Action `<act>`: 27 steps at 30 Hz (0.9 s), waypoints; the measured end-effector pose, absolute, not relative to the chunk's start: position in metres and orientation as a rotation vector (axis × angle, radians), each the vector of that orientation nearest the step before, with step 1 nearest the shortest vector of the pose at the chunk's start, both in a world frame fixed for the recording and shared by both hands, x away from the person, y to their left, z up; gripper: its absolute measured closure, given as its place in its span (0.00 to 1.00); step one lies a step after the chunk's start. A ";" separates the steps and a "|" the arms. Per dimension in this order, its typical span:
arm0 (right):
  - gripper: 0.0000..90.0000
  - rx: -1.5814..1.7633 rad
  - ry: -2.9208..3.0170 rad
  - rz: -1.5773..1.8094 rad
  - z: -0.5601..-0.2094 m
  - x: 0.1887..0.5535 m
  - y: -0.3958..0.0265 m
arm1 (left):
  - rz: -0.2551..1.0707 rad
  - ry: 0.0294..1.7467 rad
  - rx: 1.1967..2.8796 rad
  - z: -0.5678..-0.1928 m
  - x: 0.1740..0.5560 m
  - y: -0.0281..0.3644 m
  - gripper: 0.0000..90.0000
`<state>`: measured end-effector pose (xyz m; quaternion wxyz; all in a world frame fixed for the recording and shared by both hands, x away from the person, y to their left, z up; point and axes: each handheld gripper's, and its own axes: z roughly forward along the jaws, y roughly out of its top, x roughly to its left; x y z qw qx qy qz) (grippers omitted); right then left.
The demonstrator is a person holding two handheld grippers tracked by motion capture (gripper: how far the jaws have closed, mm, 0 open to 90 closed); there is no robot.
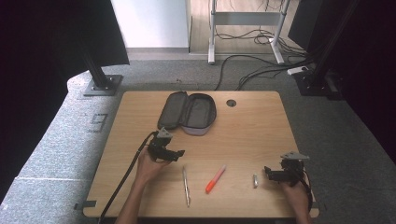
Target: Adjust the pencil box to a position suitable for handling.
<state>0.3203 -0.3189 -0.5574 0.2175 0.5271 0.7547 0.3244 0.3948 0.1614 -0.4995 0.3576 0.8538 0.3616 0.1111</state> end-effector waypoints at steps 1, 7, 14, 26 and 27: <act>0.00 1.458 2.091 0.899 -0.557 0.320 -0.319 | 0.295 0.927 2.216 -0.499 0.397 0.159 0.17; 0.00 1.456 2.094 0.900 -0.557 0.320 -0.319 | 0.289 0.910 2.215 -0.492 0.408 0.150 0.18; 0.00 1.456 2.094 0.900 -0.557 0.320 -0.319 | 0.271 0.910 2.206 -0.491 0.420 0.142 0.20; 0.00 1.456 2.094 0.900 -0.557 0.320 -0.319 | 0.285 0.901 2.200 -0.482 0.442 0.126 0.24; 0.00 1.456 2.094 0.900 -0.557 0.320 -0.319 | 0.289 0.898 2.212 -0.482 0.445 0.123 0.24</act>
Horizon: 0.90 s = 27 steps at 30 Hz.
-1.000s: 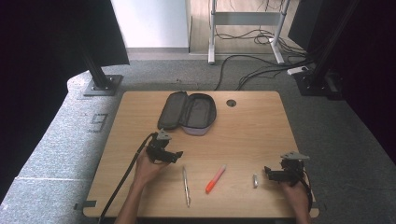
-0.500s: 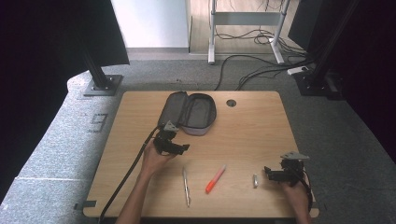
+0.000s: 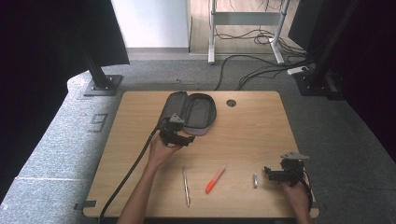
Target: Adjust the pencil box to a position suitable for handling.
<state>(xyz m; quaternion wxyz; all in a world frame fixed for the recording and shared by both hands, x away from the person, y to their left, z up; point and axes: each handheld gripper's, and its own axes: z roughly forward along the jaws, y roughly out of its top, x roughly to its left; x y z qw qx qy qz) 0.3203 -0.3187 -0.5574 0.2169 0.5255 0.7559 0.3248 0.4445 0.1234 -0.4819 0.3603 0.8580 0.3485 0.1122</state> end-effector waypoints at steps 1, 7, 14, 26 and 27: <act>0.00 1.456 2.094 0.900 -0.557 0.320 -0.319 | 0.289 0.898 2.212 -0.482 0.445 0.123 0.24; 0.00 1.456 2.094 0.900 -0.557 0.320 -0.319 | 0.291 0.881 2.237 -0.481 0.455 0.112 0.24; 0.00 1.457 2.093 0.900 -0.557 0.320 -0.319 | 0.271 0.859 2.248 -0.480 0.467 0.100 0.27; 0.00 1.445 2.101 0.902 -0.558 0.321 -0.318 | 0.237 0.832 2.250 -0.485 0.484 0.083 0.36; 0.00 1.445 2.102 0.902 -0.558 0.321 -0.318 | 0.224 0.838 2.241 -0.486 0.487 0.081 0.37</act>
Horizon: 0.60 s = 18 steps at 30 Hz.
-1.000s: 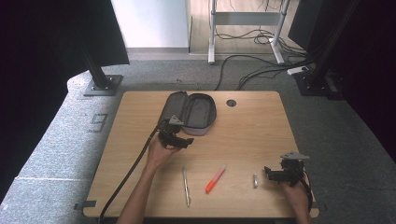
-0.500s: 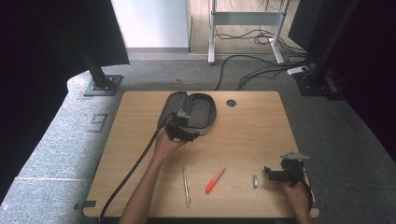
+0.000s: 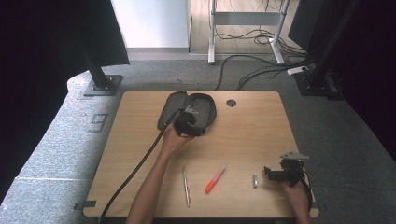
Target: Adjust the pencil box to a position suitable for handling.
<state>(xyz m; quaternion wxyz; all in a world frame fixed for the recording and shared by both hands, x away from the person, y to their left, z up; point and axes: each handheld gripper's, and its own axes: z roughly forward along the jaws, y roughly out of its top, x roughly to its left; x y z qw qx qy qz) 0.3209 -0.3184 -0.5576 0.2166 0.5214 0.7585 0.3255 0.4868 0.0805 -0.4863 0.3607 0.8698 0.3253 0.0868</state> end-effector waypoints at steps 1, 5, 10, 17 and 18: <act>0.00 1.445 2.102 0.902 -0.558 0.321 -0.318 | 0.224 0.838 2.241 -0.486 0.487 0.081 0.38; 0.00 1.444 2.102 0.902 -0.558 0.321 -0.318 | 0.220 0.831 2.243 -0.488 0.492 0.074 0.40; 0.00 1.444 2.102 0.902 -0.558 0.321 -0.318 | 0.198 0.849 2.216 -0.492 0.498 0.073 0.45; 0.00 1.444 2.100 0.903 -0.558 0.321 -0.318 | 0.192 0.859 2.239 -0.499 0.504 0.067 0.59; 0.00 1.444 2.100 0.904 -0.558 0.321 -0.318 | 0.197 0.864 2.238 -0.500 0.505 0.066 0.62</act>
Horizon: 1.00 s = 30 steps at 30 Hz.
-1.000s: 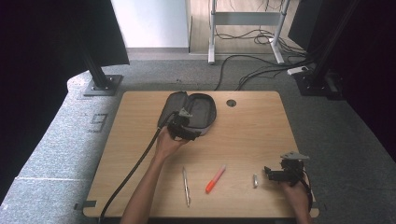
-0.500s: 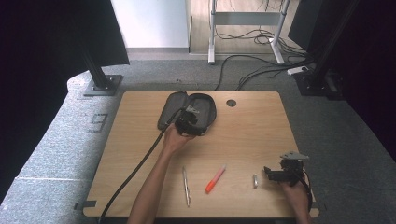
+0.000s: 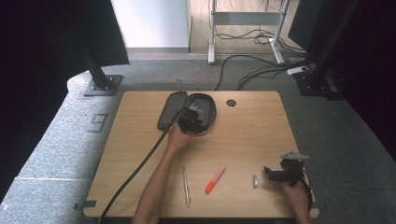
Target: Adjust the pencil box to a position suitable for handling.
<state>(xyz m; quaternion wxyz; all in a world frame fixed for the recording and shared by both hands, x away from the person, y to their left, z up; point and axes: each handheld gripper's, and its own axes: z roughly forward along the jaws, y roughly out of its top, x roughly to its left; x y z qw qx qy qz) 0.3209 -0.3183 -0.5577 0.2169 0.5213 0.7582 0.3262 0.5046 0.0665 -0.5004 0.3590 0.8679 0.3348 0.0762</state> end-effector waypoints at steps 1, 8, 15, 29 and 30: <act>0.00 1.444 2.100 0.904 -0.558 0.321 -0.318 | 0.197 0.864 2.238 -0.500 0.505 0.066 0.64; 0.00 1.444 2.102 0.902 -0.558 0.321 -0.318 | 0.177 0.901 2.239 -0.509 0.507 0.064 0.83; 0.00 1.446 2.102 0.902 -0.558 0.321 -0.318 | 0.192 0.889 2.259 -0.510 0.502 0.061 0.95; 0.00 1.443 2.106 0.905 -0.557 0.321 -0.318 | 0.137 0.830 2.257 -0.513 0.484 0.054 0.97; 0.00 1.444 2.106 0.905 -0.557 0.321 -0.318 | 0.131 0.828 2.257 -0.513 0.482 0.054 0.97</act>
